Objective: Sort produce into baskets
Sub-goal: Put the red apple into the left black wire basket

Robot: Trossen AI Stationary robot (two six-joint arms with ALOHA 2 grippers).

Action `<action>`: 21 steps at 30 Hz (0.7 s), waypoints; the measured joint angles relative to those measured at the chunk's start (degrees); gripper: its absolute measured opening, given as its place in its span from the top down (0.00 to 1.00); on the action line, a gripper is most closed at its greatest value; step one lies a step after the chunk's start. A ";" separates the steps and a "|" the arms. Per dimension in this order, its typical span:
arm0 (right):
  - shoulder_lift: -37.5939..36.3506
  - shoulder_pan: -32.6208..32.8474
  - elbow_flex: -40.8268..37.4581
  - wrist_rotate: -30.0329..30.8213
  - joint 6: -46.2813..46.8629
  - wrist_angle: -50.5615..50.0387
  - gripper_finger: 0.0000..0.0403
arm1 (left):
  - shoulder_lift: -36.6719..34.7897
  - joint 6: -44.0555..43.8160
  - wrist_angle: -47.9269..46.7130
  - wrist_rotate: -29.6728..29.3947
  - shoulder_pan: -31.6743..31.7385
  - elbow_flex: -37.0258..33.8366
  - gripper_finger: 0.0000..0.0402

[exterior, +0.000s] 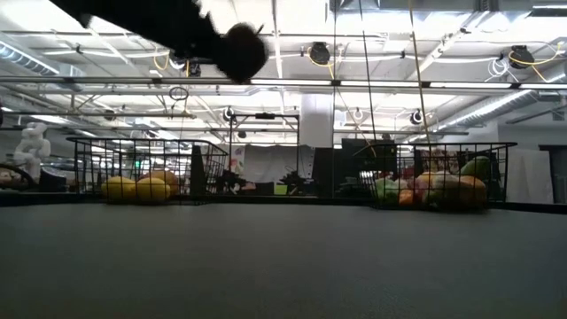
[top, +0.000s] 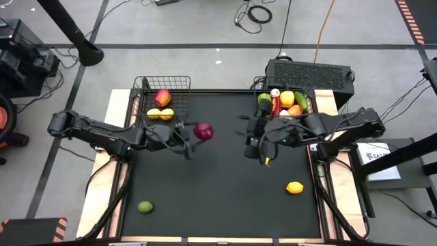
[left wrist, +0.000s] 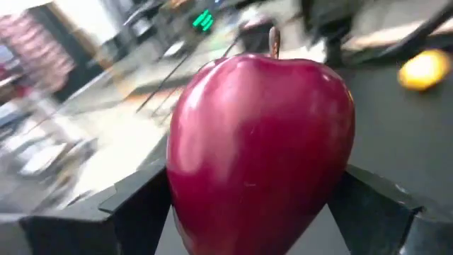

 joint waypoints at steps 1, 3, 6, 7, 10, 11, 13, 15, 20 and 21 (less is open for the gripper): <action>-0.66 0.58 -0.76 0.05 2.66 -1.19 0.45 | -2.05 -0.02 -3.45 -2.16 0.47 -0.03 0.16; -1.71 1.95 -2.92 0.06 7.09 -3.53 0.43 | -4.89 -0.18 -7.13 -5.50 1.74 -0.14 0.16; -2.09 4.00 -7.87 0.05 11.13 -2.47 0.41 | -8.97 -0.72 -10.97 -9.36 5.24 -0.45 0.16; -2.18 4.69 -9.57 0.22 11.84 -1.23 0.41 | -9.92 -1.38 -10.85 -10.52 6.92 -0.54 0.16; -2.10 6.36 -15.04 2.00 13.12 3.84 0.41 | -12.35 -5.69 -10.13 -11.19 12.68 -2.12 0.16; -2.03 6.55 -16.83 2.35 13.21 6.48 0.41 | -12.68 -7.61 -9.39 -11.20 14.71 -2.82 0.16; -2.00 6.95 -20.57 2.42 13.18 10.01 0.41 | -13.10 -11.48 -8.54 -11.20 18.69 -4.96 0.16; -1.92 7.09 -23.74 2.37 13.34 14.53 0.41 | -12.99 -15.35 -7.38 -11.20 22.49 -6.87 0.16; -1.90 7.11 -27.58 2.13 13.37 17.54 0.41 | -12.86 -24.15 -0.53 -11.18 29.77 -12.52 0.16; -1.92 7.11 -27.58 2.19 13.70 17.40 0.41 | -12.86 -25.67 1.61 -11.17 30.68 -13.51 0.16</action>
